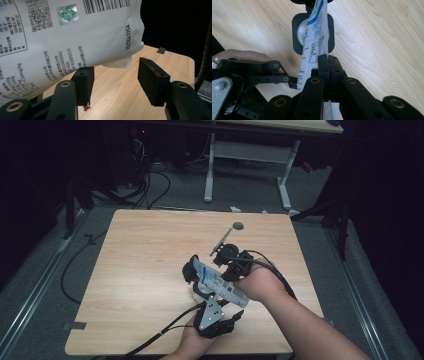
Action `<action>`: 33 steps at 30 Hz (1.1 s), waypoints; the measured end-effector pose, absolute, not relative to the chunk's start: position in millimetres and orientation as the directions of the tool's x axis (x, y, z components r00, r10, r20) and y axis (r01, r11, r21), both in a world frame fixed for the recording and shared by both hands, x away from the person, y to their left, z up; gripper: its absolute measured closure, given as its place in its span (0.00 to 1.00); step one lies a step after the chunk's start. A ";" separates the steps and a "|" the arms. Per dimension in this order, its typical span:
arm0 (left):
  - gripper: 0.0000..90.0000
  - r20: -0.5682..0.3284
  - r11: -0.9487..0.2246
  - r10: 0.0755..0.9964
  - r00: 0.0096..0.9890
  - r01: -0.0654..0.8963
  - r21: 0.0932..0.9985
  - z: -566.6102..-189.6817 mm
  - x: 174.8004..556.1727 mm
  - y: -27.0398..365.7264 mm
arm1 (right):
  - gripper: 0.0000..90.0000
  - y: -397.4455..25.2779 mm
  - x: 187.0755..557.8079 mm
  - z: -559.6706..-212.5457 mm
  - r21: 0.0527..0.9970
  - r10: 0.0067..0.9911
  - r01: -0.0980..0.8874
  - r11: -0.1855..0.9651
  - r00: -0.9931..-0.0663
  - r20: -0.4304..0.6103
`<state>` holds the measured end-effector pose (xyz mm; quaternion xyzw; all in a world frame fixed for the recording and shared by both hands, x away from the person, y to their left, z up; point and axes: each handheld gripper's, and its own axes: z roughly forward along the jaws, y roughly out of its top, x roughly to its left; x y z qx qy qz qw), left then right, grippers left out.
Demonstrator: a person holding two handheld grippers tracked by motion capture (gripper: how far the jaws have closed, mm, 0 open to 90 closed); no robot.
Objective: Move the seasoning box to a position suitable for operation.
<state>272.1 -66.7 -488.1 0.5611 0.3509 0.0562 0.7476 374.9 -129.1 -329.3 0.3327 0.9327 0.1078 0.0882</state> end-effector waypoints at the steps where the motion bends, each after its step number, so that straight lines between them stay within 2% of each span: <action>1: 0.53 -0.461 0.363 0.478 0.748 0.309 0.879 -488.0 272.0 -67.0 | 1.00 -129.0 374.9 -329.3 0.259 0.639 0.601 0.756 -0.763 -0.094; 33: 0.53 -0.459 0.359 0.481 0.747 0.310 0.880 -488.4 275.9 -73.1 | 1.00 -128.2 376.3 -329.2 0.258 0.645 0.606 0.753 -0.758 -0.101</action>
